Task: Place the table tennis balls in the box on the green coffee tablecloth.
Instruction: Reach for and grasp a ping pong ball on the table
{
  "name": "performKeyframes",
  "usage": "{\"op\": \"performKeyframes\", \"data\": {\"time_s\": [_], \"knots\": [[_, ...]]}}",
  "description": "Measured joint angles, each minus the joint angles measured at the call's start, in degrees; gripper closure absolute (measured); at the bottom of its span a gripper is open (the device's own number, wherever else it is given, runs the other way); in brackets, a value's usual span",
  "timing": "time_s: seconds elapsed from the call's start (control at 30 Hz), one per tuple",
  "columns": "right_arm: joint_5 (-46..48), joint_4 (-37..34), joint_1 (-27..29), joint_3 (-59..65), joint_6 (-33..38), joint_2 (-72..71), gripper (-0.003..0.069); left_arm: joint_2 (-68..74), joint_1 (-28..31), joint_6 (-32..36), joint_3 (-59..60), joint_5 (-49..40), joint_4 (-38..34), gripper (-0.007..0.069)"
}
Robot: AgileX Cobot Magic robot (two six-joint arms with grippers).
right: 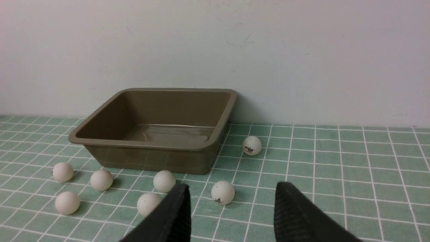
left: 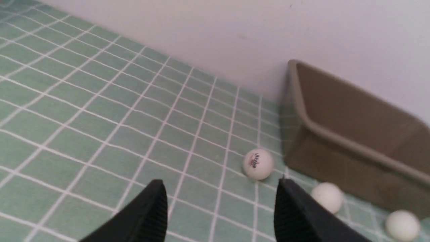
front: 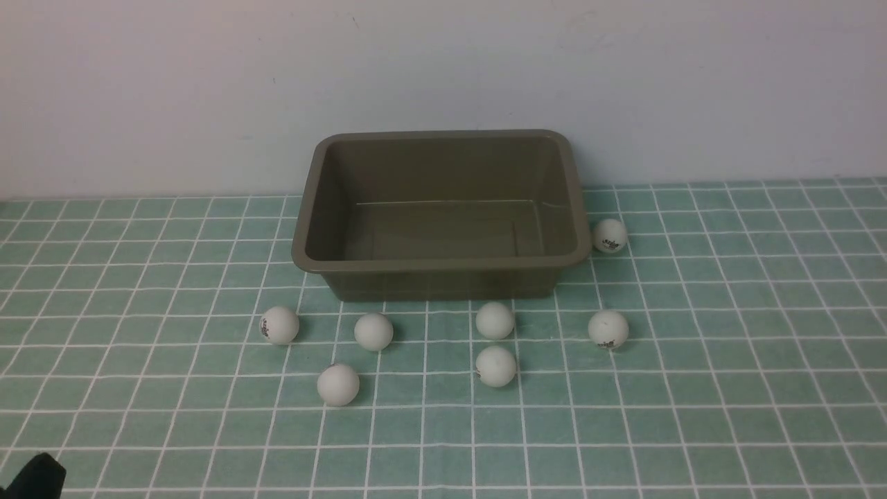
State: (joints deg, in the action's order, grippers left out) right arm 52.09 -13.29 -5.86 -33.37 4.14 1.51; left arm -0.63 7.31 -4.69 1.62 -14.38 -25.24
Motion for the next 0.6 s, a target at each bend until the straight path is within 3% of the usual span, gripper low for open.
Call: {"op": "performKeyframes", "data": {"time_s": [0.2, 0.37, 0.6], "knots": [[0.0, 0.0, 0.0, 0.0, 0.0, 0.0, 0.0342, 0.0, 0.0, -0.2, 0.0, 2.3, -8.2, 0.0230], [0.1, -0.1, 0.0, 0.0, 0.0, 0.0, 0.0342, 0.0, 0.0, 1.6, -1.3, 1.9, -9.7, 0.0230], [0.2, -0.1, 0.0, 0.0, 1.2, 0.0, 0.0342, 1.0, 0.0, 13.8, -15.3, -14.0, -9.9, 0.0230]]}}
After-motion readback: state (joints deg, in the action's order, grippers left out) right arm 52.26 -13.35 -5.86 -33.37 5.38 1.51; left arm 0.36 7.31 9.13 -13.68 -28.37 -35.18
